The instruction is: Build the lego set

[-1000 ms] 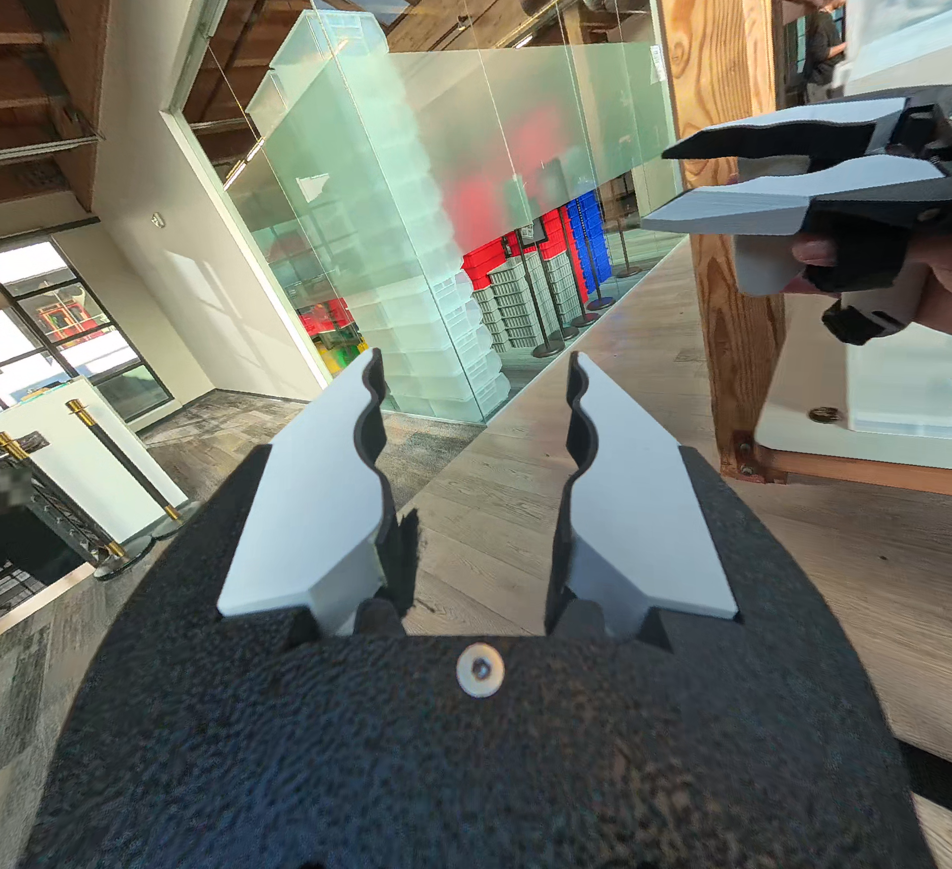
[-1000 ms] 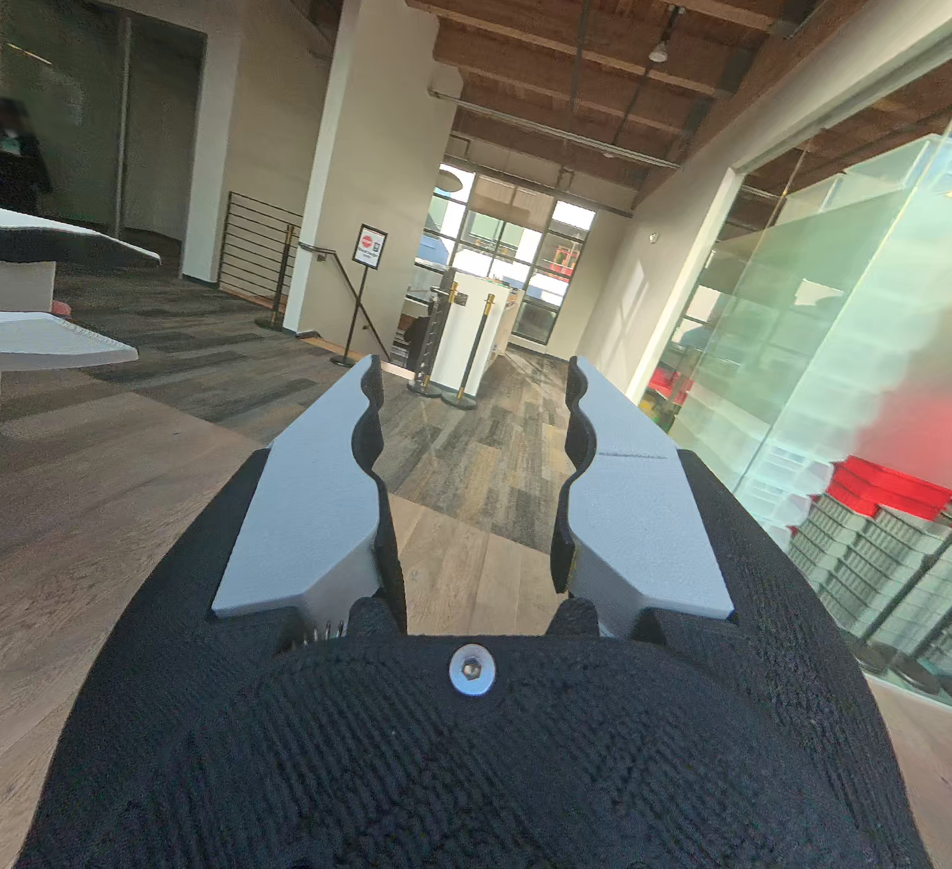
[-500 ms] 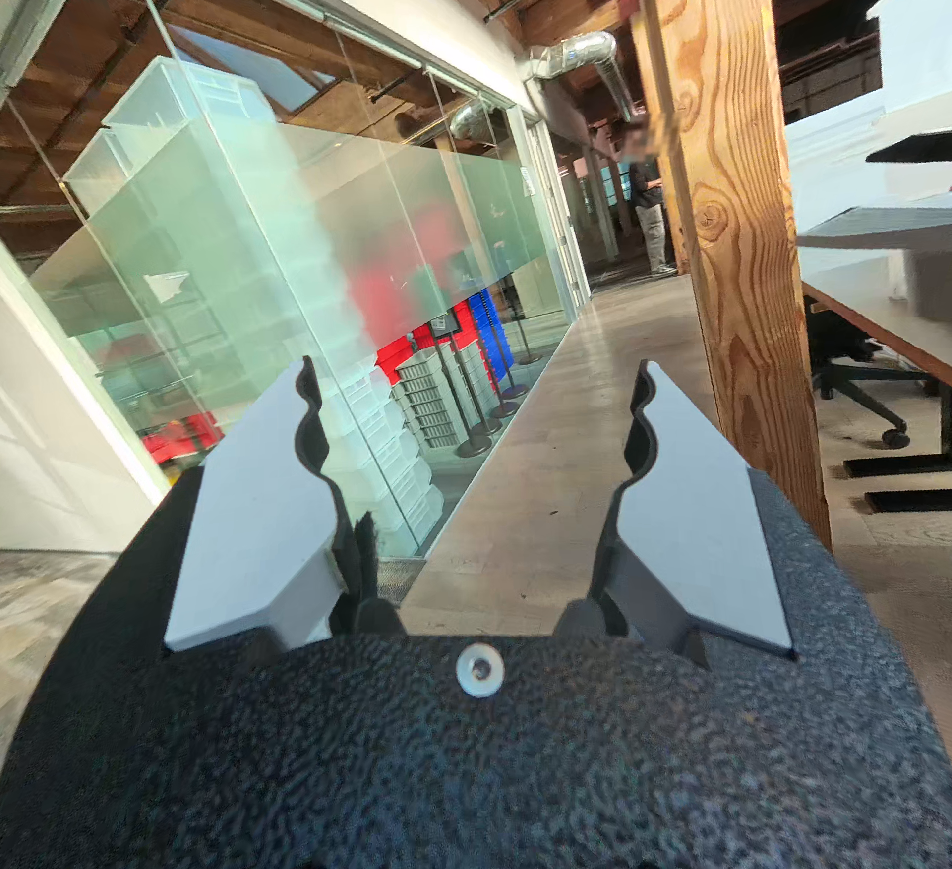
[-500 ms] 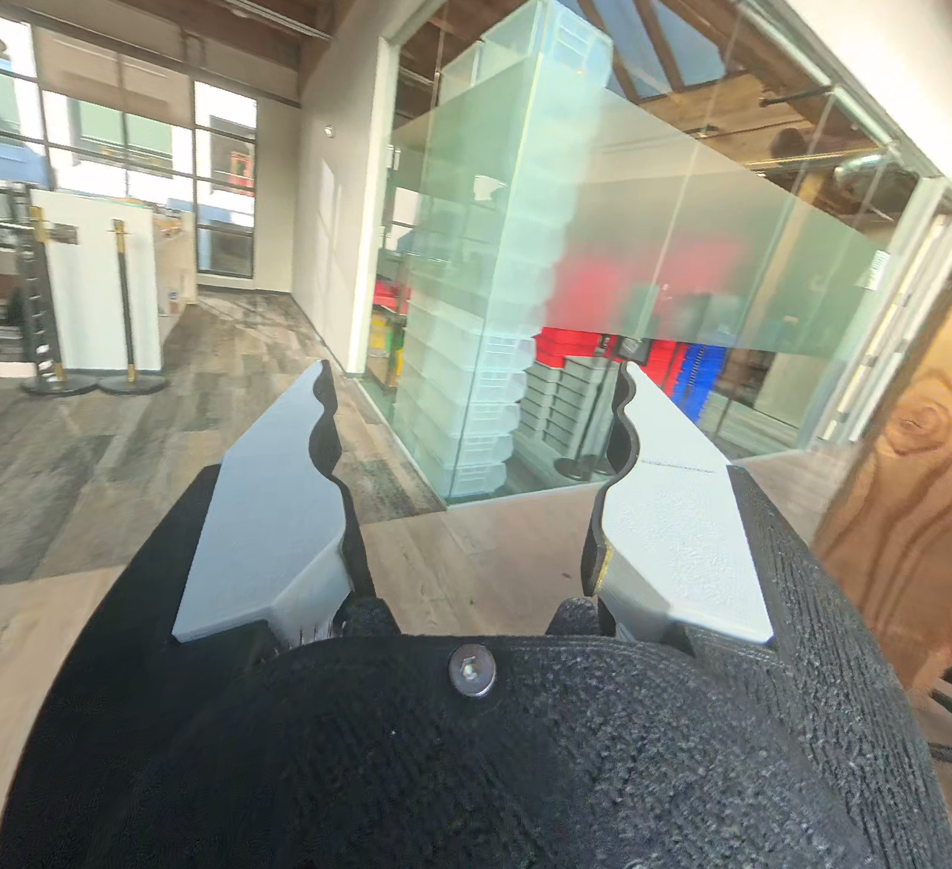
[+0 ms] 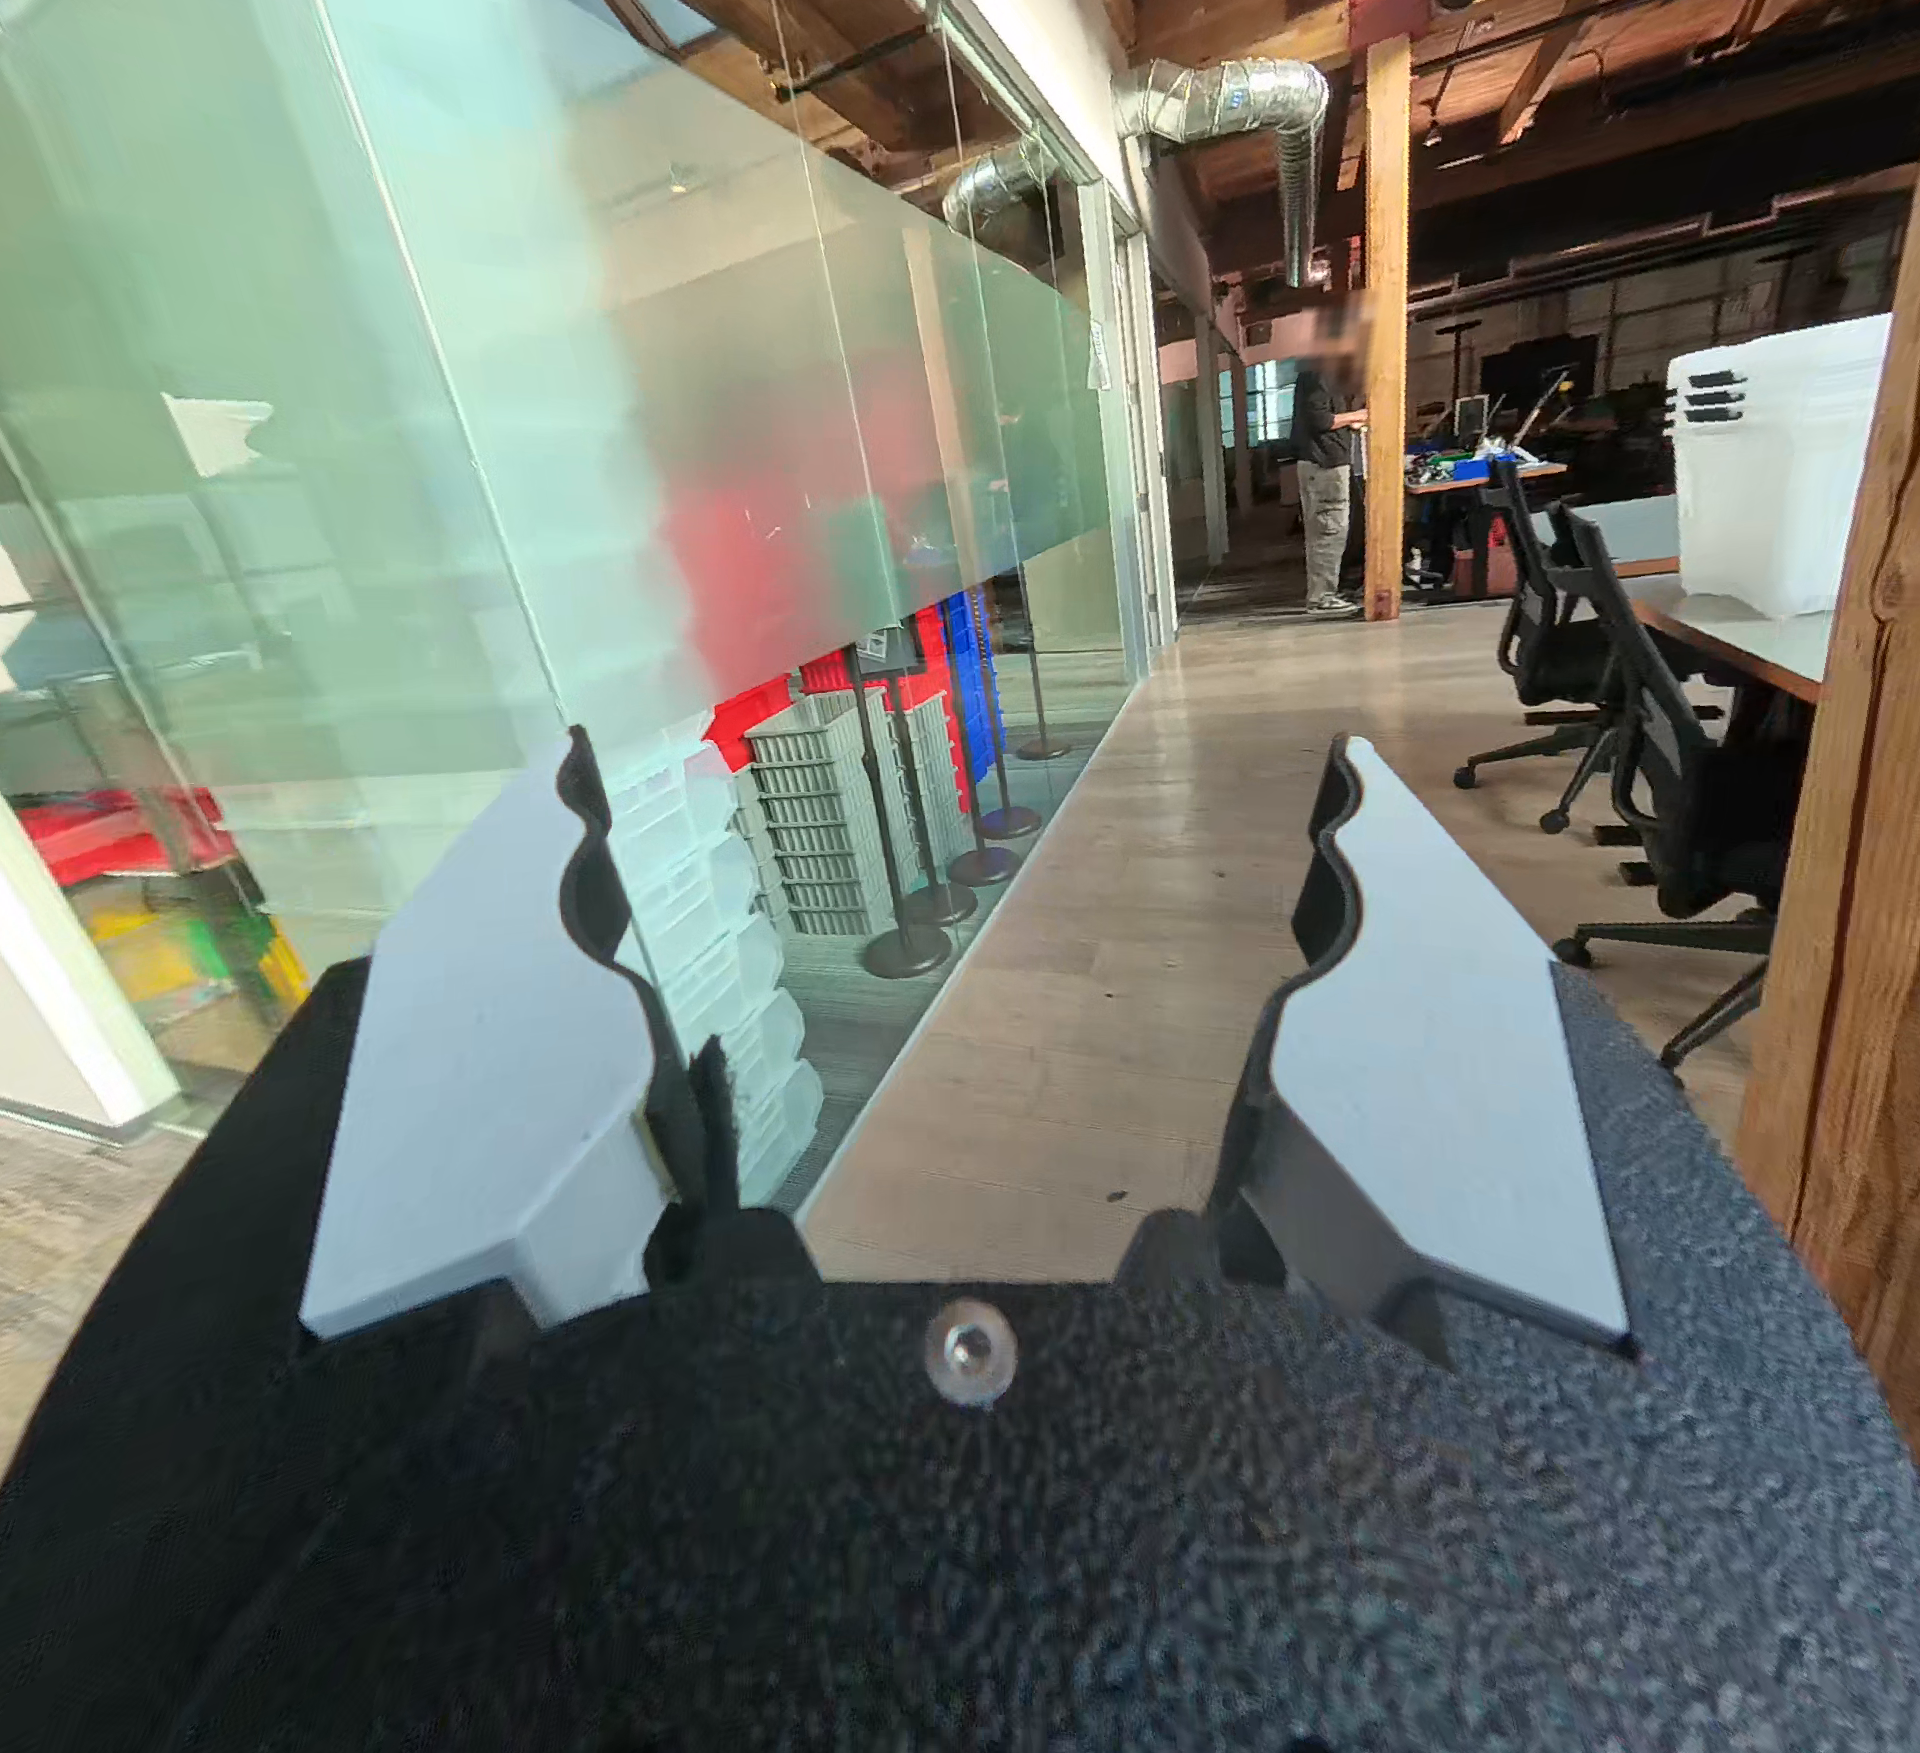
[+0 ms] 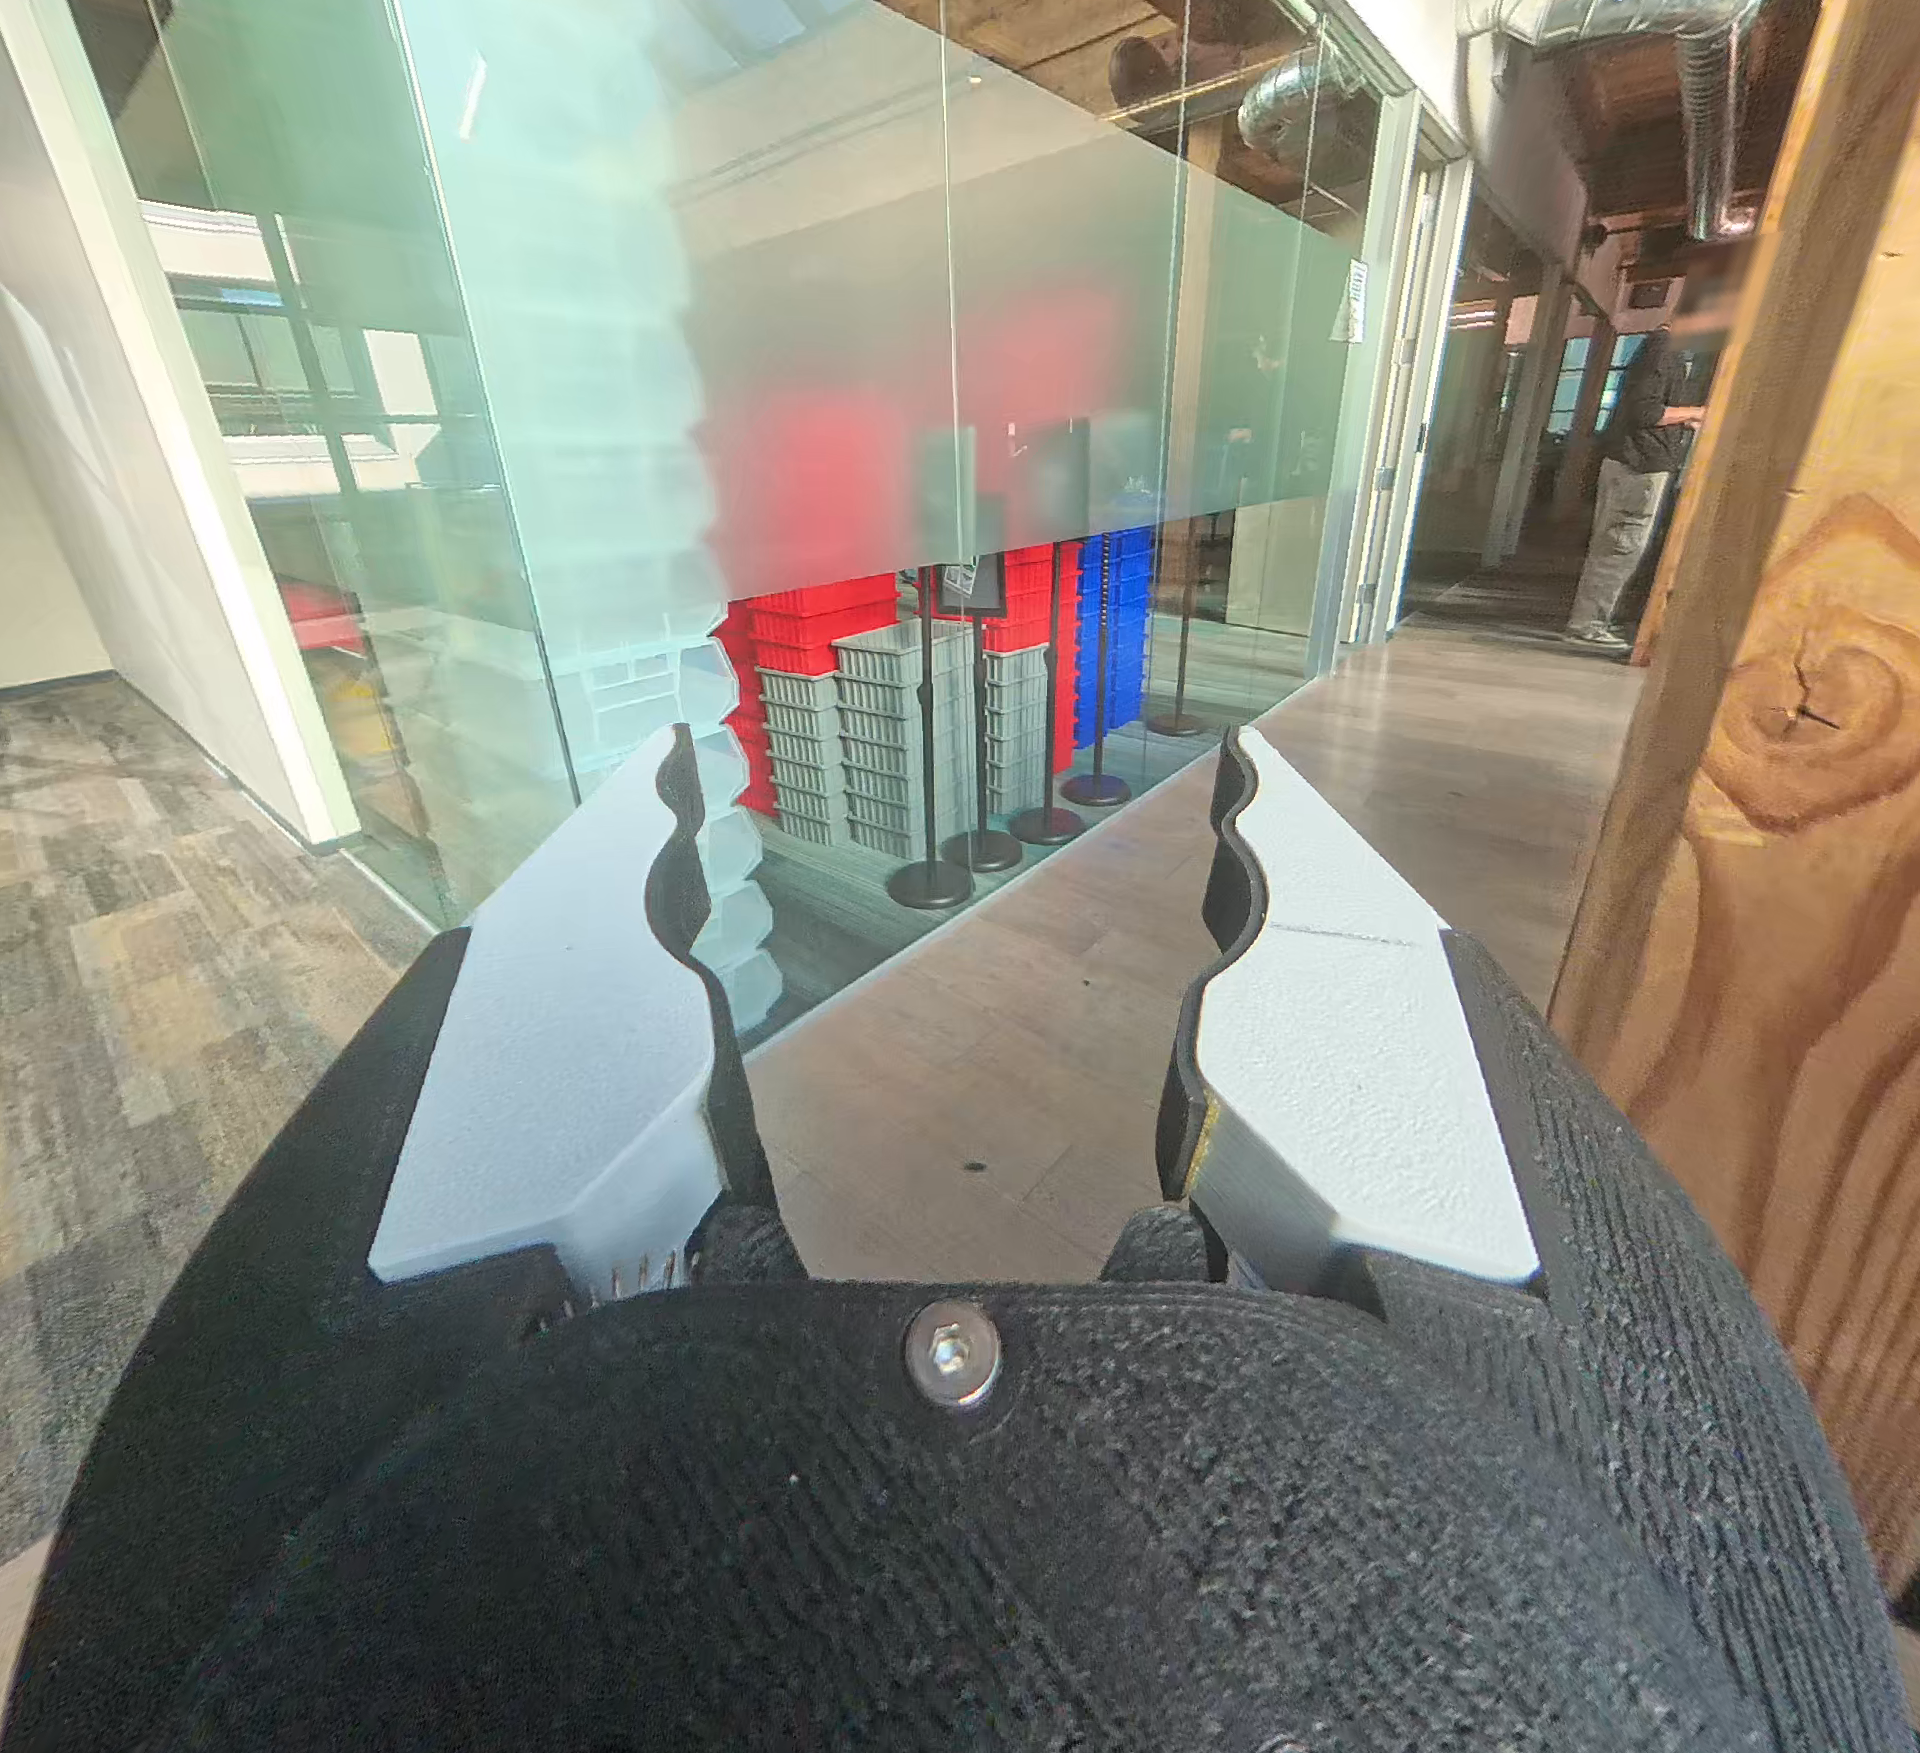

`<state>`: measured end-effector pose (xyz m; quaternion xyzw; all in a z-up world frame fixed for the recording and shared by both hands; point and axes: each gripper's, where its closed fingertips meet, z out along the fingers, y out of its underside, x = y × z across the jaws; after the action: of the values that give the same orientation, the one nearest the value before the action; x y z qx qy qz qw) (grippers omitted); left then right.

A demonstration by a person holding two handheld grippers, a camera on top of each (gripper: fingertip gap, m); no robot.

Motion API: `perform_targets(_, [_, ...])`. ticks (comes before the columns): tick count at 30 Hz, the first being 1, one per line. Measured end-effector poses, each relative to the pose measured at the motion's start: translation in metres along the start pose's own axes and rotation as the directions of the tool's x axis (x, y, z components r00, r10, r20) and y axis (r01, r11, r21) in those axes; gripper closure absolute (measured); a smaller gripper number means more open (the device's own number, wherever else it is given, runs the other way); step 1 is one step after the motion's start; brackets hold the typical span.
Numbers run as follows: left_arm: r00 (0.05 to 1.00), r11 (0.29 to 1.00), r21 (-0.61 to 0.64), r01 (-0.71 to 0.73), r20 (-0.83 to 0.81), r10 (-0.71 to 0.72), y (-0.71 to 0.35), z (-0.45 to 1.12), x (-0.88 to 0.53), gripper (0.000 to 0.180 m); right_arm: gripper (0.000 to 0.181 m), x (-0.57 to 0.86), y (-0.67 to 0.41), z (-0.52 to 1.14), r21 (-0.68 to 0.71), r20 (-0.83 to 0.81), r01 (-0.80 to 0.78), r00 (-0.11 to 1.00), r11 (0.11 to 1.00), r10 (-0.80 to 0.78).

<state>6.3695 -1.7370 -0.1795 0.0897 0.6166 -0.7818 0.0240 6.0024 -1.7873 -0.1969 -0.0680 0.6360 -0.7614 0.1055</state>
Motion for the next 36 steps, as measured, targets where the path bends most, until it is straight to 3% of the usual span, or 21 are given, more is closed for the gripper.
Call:
perform_targets(3, [0.996,0.995,-0.069,0.068,-0.059,-0.072,0.048,0.077,-0.009,0.056,0.086,0.009,0.006,0.075,0.027,-0.001,0.035,0.999,0.999,-0.035])
perform_targets(5, [0.991,0.993,-0.097,0.067,-0.106,-0.077,0.08,0.127,-0.015,0.069,0.089,0.018,0.018,0.126,0.033,-0.007,0.063,0.998,0.997,-0.063])
perform_targets(9, [0.982,0.987,-0.146,0.063,-0.169,-0.088,0.141,0.251,-0.032,0.078,0.098,0.05,0.051,0.229,0.007,-0.065,0.131,0.989,0.991,-0.13])
perform_targets(13, [0.961,0.972,-0.202,0.121,-0.222,-0.166,0.175,0.398,-0.038,0.082,0.099,0.093,0.072,0.335,-0.062,-0.139,0.079,0.987,0.995,-0.087])
perform_targets(21, [0.874,0.989,-0.139,0.049,-0.473,-0.11,0.199,0.684,0.05,0.091,0.102,0.205,0.077,0.489,-0.105,-0.273,0.225,0.93,0.969,-0.246])
perform_targets(24, [0.838,0.992,-0.118,0.044,-0.537,-0.101,0.215,0.778,0.099,0.092,0.104,0.271,0.089,0.53,-0.181,-0.328,0.296,0.881,0.938,-0.341])
perform_targets(26, [0.832,0.995,0.003,0.096,-0.548,-0.079,0.209,0.835,0.126,0.091,0.109,0.319,0.095,0.56,-0.237,-0.349,0.319,0.854,0.918,-0.387])
perform_targets(29, [0.818,0.98,0.132,0.148,-0.573,-0.047,0.2,0.913,0.16,0.107,0.119,0.398,0.075,0.611,-0.228,-0.445,0.399,0.769,0.888,-0.459])
perform_targets(32, [0.828,0.995,0.034,0.089,-0.559,-0.055,0.218,1.009,0.185,0.108,0.123,0.47,0.058,0.681,-0.229,-0.491,0.377,0.752,0.897,-0.441])
perform_targets(36, [0.879,1.0,0.01,0.013,-0.476,-0.007,0.232,1.133,0.195,0.129,0.123,0.535,0.056,0.791,-0.173,-0.44,0.367,0.801,0.914,-0.405])
